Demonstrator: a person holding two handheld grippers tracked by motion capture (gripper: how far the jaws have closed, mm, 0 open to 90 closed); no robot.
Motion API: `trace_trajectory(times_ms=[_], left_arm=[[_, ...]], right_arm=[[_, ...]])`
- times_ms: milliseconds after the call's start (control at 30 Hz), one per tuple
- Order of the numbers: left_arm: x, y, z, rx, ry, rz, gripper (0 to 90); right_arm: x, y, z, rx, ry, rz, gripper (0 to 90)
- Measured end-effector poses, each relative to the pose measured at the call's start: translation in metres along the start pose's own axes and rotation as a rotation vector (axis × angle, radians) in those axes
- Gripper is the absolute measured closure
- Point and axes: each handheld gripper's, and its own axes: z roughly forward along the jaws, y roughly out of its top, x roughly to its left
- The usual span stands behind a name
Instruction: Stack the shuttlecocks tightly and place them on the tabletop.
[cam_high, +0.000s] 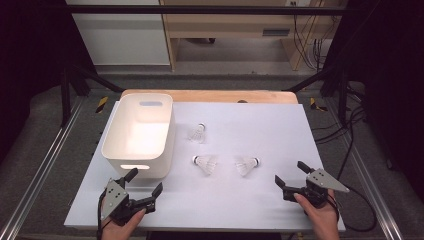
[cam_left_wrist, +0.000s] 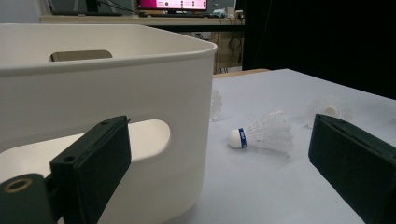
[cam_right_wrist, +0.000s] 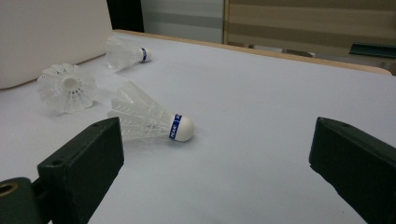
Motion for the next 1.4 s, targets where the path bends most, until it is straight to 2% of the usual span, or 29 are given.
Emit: trace_trajectory(times_ms=[267,367,433,500,600,700,767,833,933,1067,1200,1400], left_arm=[[0.005,0.000,-0.006,-0.020,0.020,0.004,5.8],[0.007,-0.001,-0.007,-0.029,0.028,0.000,5.7],[0.008,-0.001,-0.008,-0.036,0.034,-0.004,5.6],[0.008,-0.001,-0.008,-0.039,0.046,-0.002,5.3],[0.009,-0.002,-0.008,-0.036,0.061,0.006,4.8],[0.008,-0.001,-0.008,-0.046,0.061,0.005,4.8],[0.009,-0.001,-0.008,-0.044,0.057,0.012,4.8],[0.010,-0.001,-0.008,-0.039,0.062,0.022,4.9],[0.013,-0.001,-0.010,-0.051,0.070,-0.004,4.9],[0.015,-0.002,-0.010,-0.048,0.074,-0.002,4.9],[0.016,-0.002,-0.010,-0.052,0.077,-0.007,4.9],[0.015,-0.002,-0.009,-0.048,0.075,-0.002,4.9]], right_arm=[[0.003,0.001,0.003,0.015,-0.015,-0.008,4.6],[0.005,0.000,0.005,0.045,-0.025,-0.006,5.5],[0.006,0.000,0.006,0.065,-0.005,0.003,7.5],[0.007,0.000,0.008,0.071,-0.007,0.010,5.9],[0.008,0.001,0.013,0.103,0.008,0.000,6.5],[0.010,0.005,0.017,0.104,0.018,0.013,6.3],[0.012,0.010,0.019,0.112,0.017,0.004,6.3],[0.015,0.013,0.022,0.128,0.012,-0.018,6.0],[0.019,0.016,0.027,0.154,0.011,-0.021,6.0],[0.029,0.025,0.032,0.169,0.037,-0.021,6.0],[0.039,0.033,0.037,0.181,0.063,-0.053,6.1],[0.056,0.040,0.050,0.208,0.078,-0.082,7.1]])
